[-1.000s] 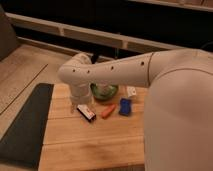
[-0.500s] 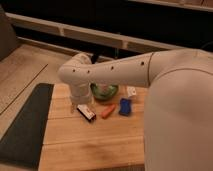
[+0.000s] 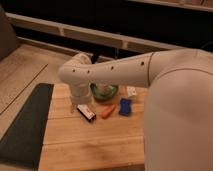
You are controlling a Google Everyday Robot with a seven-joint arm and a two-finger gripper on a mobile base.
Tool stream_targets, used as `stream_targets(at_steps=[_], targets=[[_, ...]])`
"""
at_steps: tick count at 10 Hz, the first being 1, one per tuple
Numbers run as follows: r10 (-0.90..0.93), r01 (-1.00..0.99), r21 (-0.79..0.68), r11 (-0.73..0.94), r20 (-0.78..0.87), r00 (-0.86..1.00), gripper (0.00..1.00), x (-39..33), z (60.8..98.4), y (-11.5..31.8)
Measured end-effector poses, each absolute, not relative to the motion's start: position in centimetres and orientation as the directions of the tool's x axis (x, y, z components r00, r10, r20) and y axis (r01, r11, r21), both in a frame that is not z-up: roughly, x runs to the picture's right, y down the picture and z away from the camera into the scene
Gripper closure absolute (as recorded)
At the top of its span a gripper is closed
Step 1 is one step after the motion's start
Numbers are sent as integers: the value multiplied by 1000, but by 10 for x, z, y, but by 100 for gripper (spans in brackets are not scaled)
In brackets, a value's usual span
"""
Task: Place the eraser in the ceramic cup
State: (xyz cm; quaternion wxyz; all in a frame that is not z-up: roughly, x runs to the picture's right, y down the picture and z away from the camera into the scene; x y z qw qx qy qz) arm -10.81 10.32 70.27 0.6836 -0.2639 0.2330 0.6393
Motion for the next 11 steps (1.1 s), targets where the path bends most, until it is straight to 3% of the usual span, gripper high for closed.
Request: stream_targets(at_steps=[3,6,11], targets=[[751,-995,-67,70,-653,97,35,-105,703,102],[709,-949,-125,290,-638,300,35,-74,712,95],[655,-791,-265,552,-450,608,35,-20,746,35]])
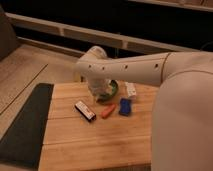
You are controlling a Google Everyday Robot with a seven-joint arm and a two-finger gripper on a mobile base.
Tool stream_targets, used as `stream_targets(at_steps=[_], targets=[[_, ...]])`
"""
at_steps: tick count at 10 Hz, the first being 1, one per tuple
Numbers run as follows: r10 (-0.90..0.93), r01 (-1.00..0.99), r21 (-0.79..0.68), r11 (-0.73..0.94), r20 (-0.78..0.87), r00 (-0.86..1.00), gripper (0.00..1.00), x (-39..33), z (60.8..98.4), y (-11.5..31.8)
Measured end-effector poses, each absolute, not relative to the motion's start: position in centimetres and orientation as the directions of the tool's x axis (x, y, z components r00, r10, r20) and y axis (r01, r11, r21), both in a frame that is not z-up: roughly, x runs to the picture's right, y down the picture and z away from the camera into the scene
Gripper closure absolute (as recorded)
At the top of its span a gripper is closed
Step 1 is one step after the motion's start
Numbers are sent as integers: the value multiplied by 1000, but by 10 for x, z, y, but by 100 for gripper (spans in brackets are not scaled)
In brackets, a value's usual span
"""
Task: Place the eraser in the ceramic cup
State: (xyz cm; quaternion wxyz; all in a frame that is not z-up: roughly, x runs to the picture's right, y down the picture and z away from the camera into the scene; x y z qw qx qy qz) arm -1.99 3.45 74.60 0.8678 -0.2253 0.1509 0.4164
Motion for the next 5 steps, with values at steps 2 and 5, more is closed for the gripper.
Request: stream_targets(at_steps=[2,5], targets=[[644,-734,-312,603,-353,679,35,-18,752,15],[637,-715,-325,620,-324,699,35,-22,753,11]])
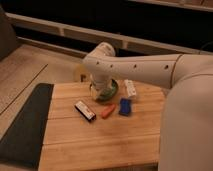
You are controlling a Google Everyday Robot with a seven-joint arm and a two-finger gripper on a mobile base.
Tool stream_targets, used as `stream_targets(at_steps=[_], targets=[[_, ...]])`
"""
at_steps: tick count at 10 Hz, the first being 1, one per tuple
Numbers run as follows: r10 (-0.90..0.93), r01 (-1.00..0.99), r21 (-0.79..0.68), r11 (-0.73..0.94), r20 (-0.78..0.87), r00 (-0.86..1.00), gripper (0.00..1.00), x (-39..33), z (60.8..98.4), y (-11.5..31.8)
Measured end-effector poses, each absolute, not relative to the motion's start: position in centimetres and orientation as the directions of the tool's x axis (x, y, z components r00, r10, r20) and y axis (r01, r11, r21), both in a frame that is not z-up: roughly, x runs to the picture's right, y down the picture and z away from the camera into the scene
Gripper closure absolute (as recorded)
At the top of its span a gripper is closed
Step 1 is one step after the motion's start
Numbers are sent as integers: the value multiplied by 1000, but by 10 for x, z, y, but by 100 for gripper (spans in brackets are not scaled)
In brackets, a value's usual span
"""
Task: Place the eraser in the ceramic cup
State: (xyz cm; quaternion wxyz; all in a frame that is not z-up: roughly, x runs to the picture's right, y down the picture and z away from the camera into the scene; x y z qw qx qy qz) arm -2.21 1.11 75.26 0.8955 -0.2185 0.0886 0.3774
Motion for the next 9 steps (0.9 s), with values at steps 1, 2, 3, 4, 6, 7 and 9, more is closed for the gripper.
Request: stream_targets(at_steps=[1,2,3,4,6,7,9], targets=[[637,-712,-327,621,-320,702,35,-23,753,11],[631,-701,-334,630,-305,713,35,-31,762,15],[626,-690,-343,637,-291,723,35,-42,772,18],[621,-680,-349,644,-281,732,35,-52,781,20],[612,-666,-359,654,-266,745,35,-76,806,25],[611,-666,-354,657,-267,745,35,-80,813,26],[626,-688,-316,653,-286,726,35,-86,832,30]])
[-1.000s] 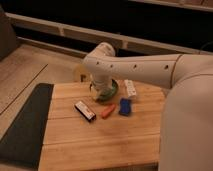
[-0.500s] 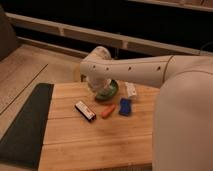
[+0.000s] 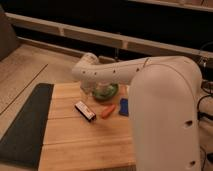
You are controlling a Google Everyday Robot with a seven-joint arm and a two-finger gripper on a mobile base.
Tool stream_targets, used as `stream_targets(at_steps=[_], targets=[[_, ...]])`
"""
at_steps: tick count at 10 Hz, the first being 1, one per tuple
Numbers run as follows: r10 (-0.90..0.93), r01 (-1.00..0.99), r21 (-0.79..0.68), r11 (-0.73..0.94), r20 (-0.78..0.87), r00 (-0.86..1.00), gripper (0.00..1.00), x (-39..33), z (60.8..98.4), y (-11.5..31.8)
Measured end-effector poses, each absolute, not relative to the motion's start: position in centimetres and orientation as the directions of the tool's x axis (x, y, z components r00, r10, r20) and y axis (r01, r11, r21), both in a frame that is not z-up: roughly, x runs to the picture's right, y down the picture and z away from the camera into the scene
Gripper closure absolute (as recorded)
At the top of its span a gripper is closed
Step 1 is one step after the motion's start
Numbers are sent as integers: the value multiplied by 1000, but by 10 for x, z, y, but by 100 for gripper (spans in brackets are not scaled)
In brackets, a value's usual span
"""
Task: Place the eraser in the ceramic cup
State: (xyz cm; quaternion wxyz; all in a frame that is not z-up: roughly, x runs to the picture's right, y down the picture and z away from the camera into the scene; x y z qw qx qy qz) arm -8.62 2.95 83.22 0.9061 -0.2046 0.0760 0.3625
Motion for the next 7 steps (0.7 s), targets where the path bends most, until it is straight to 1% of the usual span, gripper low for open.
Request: stream_targets(at_steps=[3,7], targets=[[648,-717,-298,630,-307,697,35,-97,850,50],[662,-716,-311,625,-275,697,35,-126,867,62]])
